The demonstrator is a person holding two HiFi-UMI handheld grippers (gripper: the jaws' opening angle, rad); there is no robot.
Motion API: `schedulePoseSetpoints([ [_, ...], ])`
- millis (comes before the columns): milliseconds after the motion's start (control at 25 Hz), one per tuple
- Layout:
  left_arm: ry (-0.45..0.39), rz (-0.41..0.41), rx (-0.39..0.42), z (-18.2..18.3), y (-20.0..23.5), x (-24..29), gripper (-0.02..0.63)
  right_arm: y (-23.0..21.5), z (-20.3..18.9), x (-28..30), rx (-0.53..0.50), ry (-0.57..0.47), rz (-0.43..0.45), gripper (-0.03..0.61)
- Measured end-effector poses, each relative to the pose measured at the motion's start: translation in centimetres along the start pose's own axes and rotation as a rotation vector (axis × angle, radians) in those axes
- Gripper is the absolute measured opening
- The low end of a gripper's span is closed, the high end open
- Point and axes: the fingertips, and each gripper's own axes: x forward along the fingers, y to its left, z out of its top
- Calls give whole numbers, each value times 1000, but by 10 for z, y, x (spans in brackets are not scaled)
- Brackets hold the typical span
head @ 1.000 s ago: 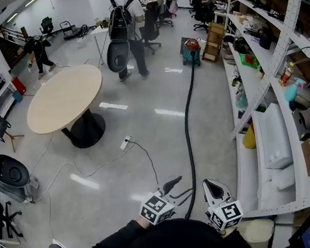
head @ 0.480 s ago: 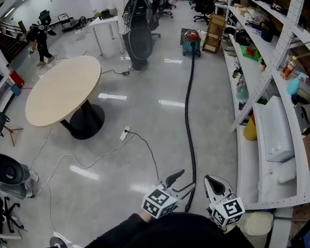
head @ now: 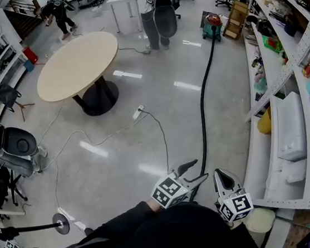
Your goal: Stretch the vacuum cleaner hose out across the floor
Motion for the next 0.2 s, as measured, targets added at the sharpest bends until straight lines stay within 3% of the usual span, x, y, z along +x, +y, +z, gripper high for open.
schedulePoseSetpoints([
  [200,0,10,-5,-2,2,2,278,0,-3,2,5,4,17,15],
])
